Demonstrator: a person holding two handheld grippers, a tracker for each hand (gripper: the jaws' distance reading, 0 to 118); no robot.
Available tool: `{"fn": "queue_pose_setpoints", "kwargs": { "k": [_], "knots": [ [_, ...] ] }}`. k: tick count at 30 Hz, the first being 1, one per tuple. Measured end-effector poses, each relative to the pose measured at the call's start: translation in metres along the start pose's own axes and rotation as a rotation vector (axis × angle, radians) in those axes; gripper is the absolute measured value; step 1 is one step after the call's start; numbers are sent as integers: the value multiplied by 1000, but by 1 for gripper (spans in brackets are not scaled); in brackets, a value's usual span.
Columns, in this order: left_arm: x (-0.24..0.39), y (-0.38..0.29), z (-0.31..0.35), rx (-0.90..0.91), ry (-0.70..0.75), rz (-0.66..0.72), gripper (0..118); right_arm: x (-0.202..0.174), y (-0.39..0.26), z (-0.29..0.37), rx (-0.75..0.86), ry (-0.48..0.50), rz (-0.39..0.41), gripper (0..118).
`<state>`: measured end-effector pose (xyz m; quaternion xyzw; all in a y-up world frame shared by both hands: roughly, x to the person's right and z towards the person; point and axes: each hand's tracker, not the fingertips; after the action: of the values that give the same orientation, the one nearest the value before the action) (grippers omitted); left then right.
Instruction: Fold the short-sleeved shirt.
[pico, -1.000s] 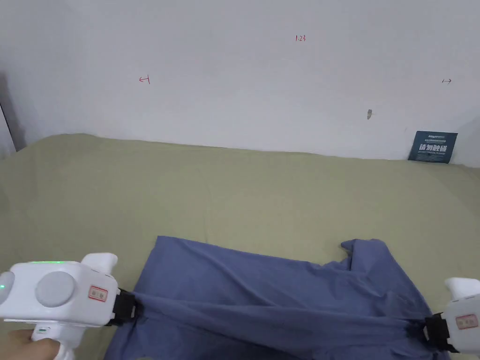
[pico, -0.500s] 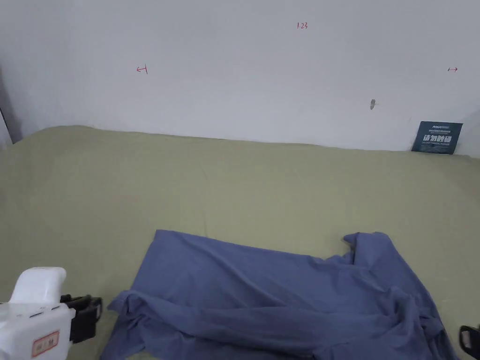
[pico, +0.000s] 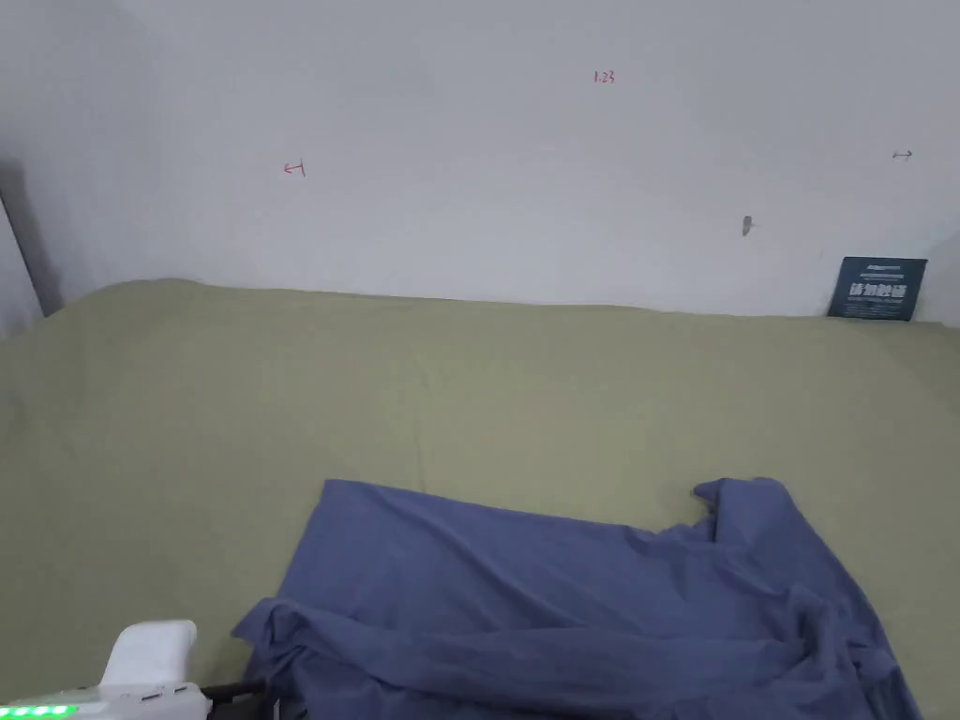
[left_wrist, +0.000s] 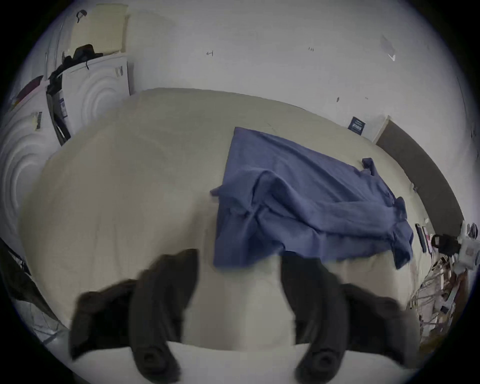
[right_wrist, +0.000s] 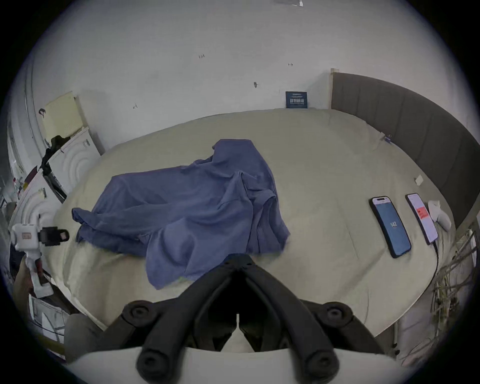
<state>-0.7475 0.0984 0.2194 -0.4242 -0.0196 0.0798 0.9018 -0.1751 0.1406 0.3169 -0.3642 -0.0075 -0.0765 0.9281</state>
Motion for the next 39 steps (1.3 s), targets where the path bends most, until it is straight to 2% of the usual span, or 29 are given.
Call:
{"fn": "queue_pose_setpoints", "kwargs": {
  "k": [6,8,9,11,12,13,14,16,18,19,20,21,22,23,24,26,28,33,39],
  "knots": [
    [14,24,-61,-56,81,-70,82,10,6,-11,13,-4,-6,0],
    [12,25,-73,-99,88,-102,76,14,8,-18,7,-18,-6,3],
    [13,23,-70,-109,92,-91,64,15,8,-22,2,-36,2,10],
    [10,21,-63,-86,52,-69,36,20,10,-31,-23,-42,19,48],
    [10,22,-60,-68,9,-70,12,23,11,-41,-50,-31,34,68],
    [14,19,-53,-62,-20,-84,7,24,12,-50,-88,-22,57,90],
    [17,18,-50,-57,30,-99,7,25,13,-61,-117,-17,72,95],
    [17,19,-50,-65,24,-112,7,25,13,-81,-124,-61,119,93],
    [14,21,-46,-70,-5,-41,7,24,13,-105,-154,-73,165,93],
    [11,21,-47,-74,-17,-7,7,23,13,-114,-165,-80,168,90],
    [8,21,-47,-74,-25,20,7,30,10,-129,-168,-72,162,81],
    [5,22,-46,-76,-29,24,7,31,11,-135,-171,-61,159,63],
    [4,22,-47,-78,-28,22,7,31,13,-136,-169,-40,141,24],
    [5,21,-47,-78,-28,21,7,31,13,-138,-165,7,108,5],
    [4,21,-48,-81,-31,21,7,28,17,-130,-170,27,93,5],
    [7,23,-46,-87,-32,25,7,23,18,-126,-180,-37,131,4],
    [4,25,-42,-88,-44,38,7,25,21,-123,-182,-26,137,4],
    [-9,35,-8,-56,-107,16,7,41,40,-82,-99,32,47,4],
    [-20,32,36,-43,-153,-1,7,31,56,-24,-81,66,61,4]
  ]
}}
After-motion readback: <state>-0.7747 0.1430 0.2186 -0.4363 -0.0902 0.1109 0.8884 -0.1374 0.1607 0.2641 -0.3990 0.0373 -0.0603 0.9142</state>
